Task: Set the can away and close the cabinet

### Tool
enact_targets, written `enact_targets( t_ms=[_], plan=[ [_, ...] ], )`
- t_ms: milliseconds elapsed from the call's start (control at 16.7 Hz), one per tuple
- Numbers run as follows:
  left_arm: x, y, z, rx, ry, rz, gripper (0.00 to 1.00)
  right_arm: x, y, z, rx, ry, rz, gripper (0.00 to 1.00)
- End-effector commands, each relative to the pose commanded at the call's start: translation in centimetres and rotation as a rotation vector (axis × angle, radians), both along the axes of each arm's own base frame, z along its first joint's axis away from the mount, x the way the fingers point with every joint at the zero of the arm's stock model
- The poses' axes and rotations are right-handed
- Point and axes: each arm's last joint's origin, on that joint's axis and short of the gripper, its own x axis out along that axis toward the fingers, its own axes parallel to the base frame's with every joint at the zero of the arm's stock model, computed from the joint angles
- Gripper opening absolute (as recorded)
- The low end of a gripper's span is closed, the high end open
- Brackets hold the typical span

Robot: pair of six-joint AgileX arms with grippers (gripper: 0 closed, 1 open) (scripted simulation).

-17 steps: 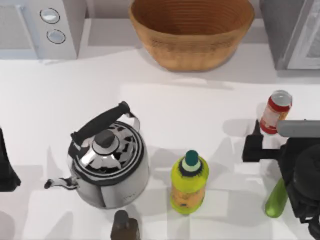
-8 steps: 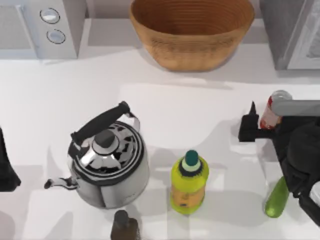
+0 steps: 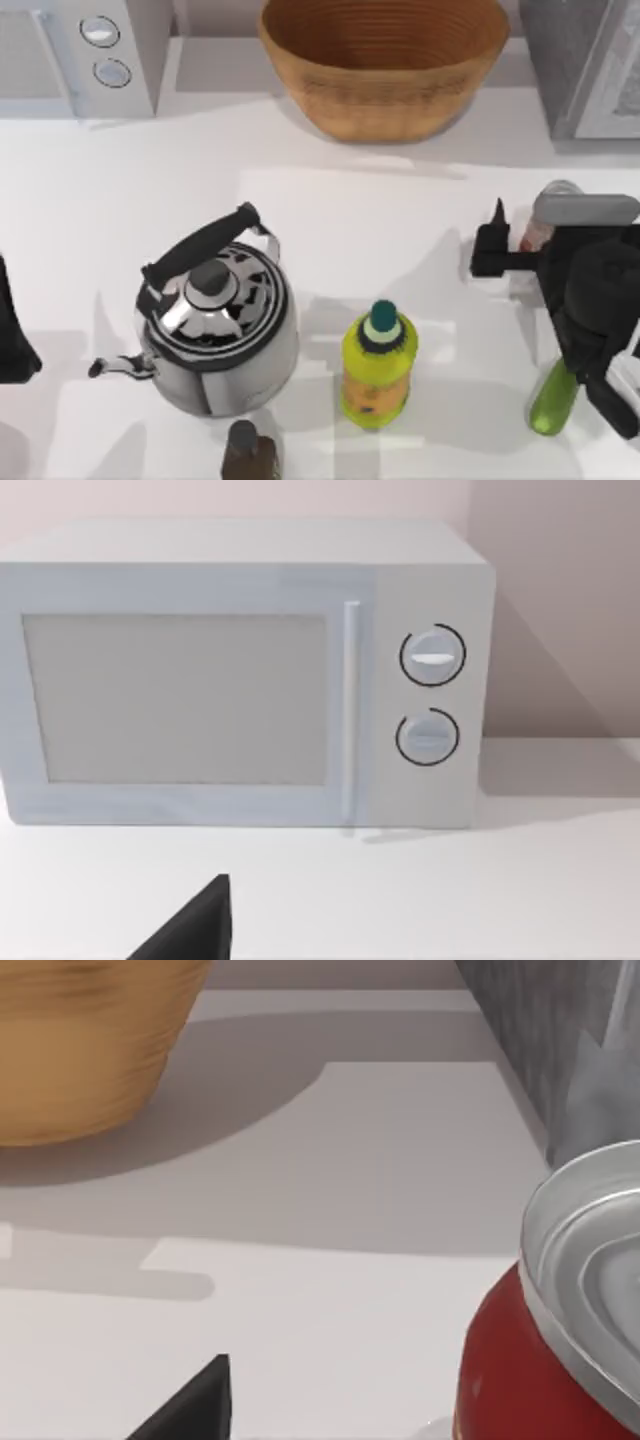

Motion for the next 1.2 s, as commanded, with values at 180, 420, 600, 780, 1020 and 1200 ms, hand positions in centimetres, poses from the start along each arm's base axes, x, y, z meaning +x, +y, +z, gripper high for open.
enact_targets(
  t_ms=[180, 420, 600, 780, 1020, 1200],
  plan=[
    [0.00, 0.00, 0.00, 0.000, 0.000, 0.000, 1.00, 0.00, 0.00, 0.00, 0.000, 0.000, 0.000, 0.77],
    [0.00, 0.00, 0.00, 0.000, 0.000, 0.000, 1.00, 0.00, 0.00, 0.00, 0.000, 0.000, 0.000, 0.47],
    [0.00, 0.00, 0.00, 0.000, 0.000, 0.000, 1.00, 0.00, 0.00, 0.00, 0.000, 0.000, 0.000, 0.25],
    [0.00, 0.00, 0.00, 0.000, 0.000, 0.000, 1.00, 0.00, 0.00, 0.00, 0.000, 0.000, 0.000, 0.02],
    [0.00, 0.00, 0.00, 0.000, 0.000, 0.000, 1.00, 0.00, 0.00, 0.00, 0.000, 0.000, 0.000, 0.00],
    [0.00, 0.00, 0.00, 0.000, 0.000, 0.000, 1.00, 0.00, 0.00, 0.00, 0.000, 0.000, 0.000, 0.00]
  ],
)
